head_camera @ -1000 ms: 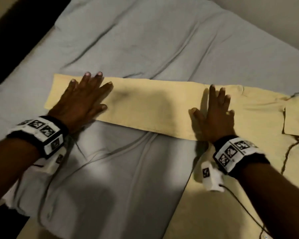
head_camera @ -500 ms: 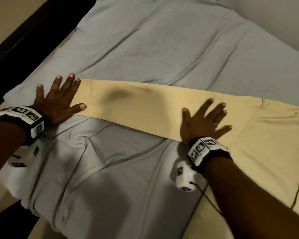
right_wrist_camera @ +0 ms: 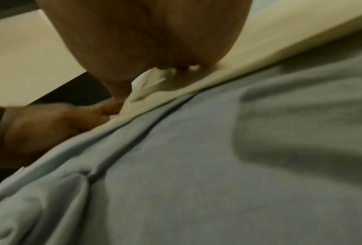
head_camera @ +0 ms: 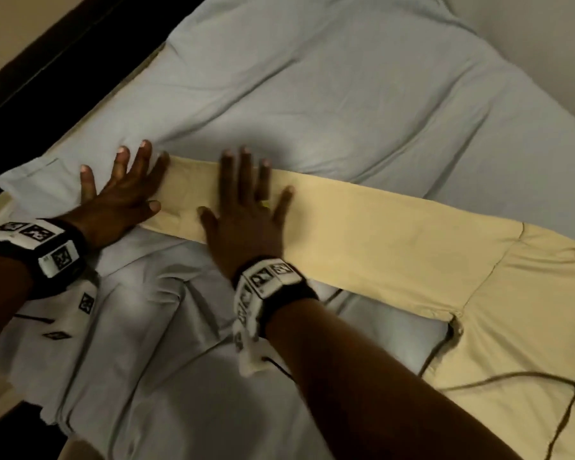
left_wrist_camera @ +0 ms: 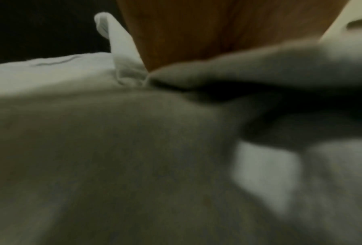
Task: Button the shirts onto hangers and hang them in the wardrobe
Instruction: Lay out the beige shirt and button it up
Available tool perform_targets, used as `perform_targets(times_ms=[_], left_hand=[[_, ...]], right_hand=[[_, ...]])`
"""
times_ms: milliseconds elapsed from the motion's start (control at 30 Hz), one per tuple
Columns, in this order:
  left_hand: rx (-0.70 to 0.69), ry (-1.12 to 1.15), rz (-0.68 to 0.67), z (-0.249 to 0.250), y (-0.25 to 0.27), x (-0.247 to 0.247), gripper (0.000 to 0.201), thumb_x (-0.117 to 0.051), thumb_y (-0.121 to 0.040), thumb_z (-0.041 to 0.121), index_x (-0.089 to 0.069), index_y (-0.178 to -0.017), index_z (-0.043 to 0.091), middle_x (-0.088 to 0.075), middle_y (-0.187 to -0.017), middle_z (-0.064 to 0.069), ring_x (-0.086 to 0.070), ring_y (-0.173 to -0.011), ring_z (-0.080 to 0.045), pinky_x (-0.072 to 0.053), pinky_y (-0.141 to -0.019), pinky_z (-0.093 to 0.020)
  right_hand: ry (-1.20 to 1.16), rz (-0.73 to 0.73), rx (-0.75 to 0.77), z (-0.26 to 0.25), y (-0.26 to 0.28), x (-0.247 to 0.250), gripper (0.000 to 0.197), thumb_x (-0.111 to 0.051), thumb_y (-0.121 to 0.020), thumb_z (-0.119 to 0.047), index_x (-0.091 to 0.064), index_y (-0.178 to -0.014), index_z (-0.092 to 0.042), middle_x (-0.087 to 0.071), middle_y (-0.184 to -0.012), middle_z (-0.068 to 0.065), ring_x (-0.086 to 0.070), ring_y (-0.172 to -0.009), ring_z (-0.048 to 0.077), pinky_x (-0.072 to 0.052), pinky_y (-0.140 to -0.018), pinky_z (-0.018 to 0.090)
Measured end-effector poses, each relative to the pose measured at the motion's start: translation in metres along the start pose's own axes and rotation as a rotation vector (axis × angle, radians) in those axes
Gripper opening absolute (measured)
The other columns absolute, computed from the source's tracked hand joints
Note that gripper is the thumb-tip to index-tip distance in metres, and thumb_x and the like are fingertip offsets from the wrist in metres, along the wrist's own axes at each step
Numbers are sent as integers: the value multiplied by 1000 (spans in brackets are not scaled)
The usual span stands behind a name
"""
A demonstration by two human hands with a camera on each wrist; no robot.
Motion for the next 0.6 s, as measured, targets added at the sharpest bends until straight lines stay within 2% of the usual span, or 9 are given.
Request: perform_targets(times_ms=[33, 100, 200, 267, 367, 400, 433, 500, 600], left_hand=[[-9, -27, -2, 0, -2, -2, 68, -34, -106, 49, 24, -136, 70, 39, -149, 35, 34, -146, -7, 20, -114, -59], [-27, -67, -6, -2, -4, -2, 67, -29, -102, 58, 28, -133, 71, 43, -149, 32, 32, -147, -12, 16, -113, -65], [-39, -74, 10, -2, -5, -4, 65, -23, -94, 67, 29, -135, 71, 43, -149, 33, 36, -143, -9, 17, -111, -67], [-38, -46, 34, -2, -5, -6, 61, -15, -92, 69, 22, -139, 68, 41, -149, 34, 39, -140, -6, 18, -112, -66], [-30, -35, 49, -1, -8, -7, 69, -15, -87, 75, 14, -148, 60, 40, -148, 36, 37, -140, -6, 16, -113, -66], [-35, -45, 53, -2, -8, -7, 75, -17, -83, 80, 15, -148, 60, 41, -147, 37, 37, -141, -7, 16, -113, -66], [-43, -48, 50, -1, -9, -8, 78, -17, -79, 84, 17, -145, 62, 42, -146, 38, 36, -141, -7, 16, -113, -66], [-32, -48, 39, -1, -7, -6, 77, -17, -77, 88, 22, -140, 68, 41, -146, 39, 34, -142, -7, 16, -113, -66], [-12, -90, 50, -3, -8, -9, 74, -26, -86, 84, 23, -139, 68, 41, -147, 36, 31, -142, -8, 14, -113, -68]], right_hand=[[16, 29, -84, 18, 6, 8, 83, -41, -99, -52, 14, -158, -29, 31, -162, -1, 23, -151, 30, 10, -114, 68], [68, 22, -157, 39, 16, 10, 80, -38, -100, -53, 15, -158, -32, 31, -162, 0, 24, -150, 34, 7, -115, 70], [90, -79, -3, 17, 14, -16, 82, -36, -99, -57, 13, -158, -29, 27, -164, 3, 24, -150, 33, 8, -115, 69], [147, -79, 106, -9, 5, -32, 84, -39, -98, -57, 7, -160, -24, 17, -167, 8, 18, -152, 35, 9, -116, 67], [151, -131, 296, -30, 2, -27, 81, -38, -101, -54, 6, -160, -18, 10, -168, 6, 11, -154, 29, 1, -119, 62], [113, -127, 335, -25, 6, -20, 80, -38, -102, -53, 6, -160, -19, 11, -168, 3, 10, -154, 26, 0, -119, 60], [82, -85, 308, -11, 11, -10, 78, -37, -102, -53, 5, -160, -22, 13, -167, 1, 11, -154, 24, 1, -120, 61], [113, 81, 39, 45, 23, 9, 76, -30, -98, -59, 5, -159, -30, 18, -166, -1, 11, -154, 25, 3, -116, 68], [165, 266, -554, 170, 58, 47, 79, -21, -94, -69, 10, -158, -34, 16, -166, 10, 7, -153, 37, -6, -110, 77]])
Point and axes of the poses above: each hand's wrist, its own y-axis away from the middle knuckle, its own x-axis out of the back of the hand, z = x × y, the point moved 2 cm from there along -y, towards the middle knuckle
